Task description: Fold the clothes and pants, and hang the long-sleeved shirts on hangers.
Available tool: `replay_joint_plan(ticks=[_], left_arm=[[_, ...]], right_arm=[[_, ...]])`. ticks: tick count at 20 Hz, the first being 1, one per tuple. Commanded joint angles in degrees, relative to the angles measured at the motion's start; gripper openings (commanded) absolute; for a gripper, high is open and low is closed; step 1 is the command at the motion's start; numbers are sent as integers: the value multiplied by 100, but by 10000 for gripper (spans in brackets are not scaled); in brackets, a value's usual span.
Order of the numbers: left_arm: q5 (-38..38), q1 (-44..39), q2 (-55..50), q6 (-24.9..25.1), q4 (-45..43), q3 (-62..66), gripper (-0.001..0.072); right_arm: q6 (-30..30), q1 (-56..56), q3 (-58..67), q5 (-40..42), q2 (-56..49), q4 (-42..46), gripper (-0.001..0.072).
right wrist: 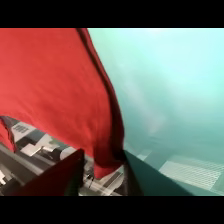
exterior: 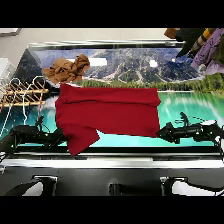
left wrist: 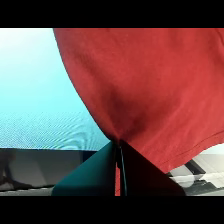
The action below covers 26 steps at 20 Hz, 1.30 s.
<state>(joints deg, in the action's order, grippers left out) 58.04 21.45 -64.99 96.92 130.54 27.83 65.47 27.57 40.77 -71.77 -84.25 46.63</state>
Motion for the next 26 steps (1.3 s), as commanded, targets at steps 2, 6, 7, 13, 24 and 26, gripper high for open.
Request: replay_joint_plan(ticks=[2, 6, 7, 13, 24, 26], left_arm=[[7, -4, -2, 0, -2, 11, 17], [341, 175, 85, 0, -2, 269, 16], [566, 282, 144, 0, -4, 380, 16], [2223, 1054, 1390, -400, -697, 603, 15], [2002, 415, 1838, -691, -968, 1360, 13], [1744, 157, 1069, -619, -970, 2020, 14]], right_arm=[[-262, -4, -39, 22, -4, -153, 68], [-334, -2, -37, -431, 103, -162, 28], [-295, -2, -37, -525, 227, -105, 28], [955, -4, -37, -1154, 1810, 1287, 26], [1346, -1272, 616, 13, 2568, 1589, 24], [1679, -1646, 1215, 411, 2100, 2015, 24]])
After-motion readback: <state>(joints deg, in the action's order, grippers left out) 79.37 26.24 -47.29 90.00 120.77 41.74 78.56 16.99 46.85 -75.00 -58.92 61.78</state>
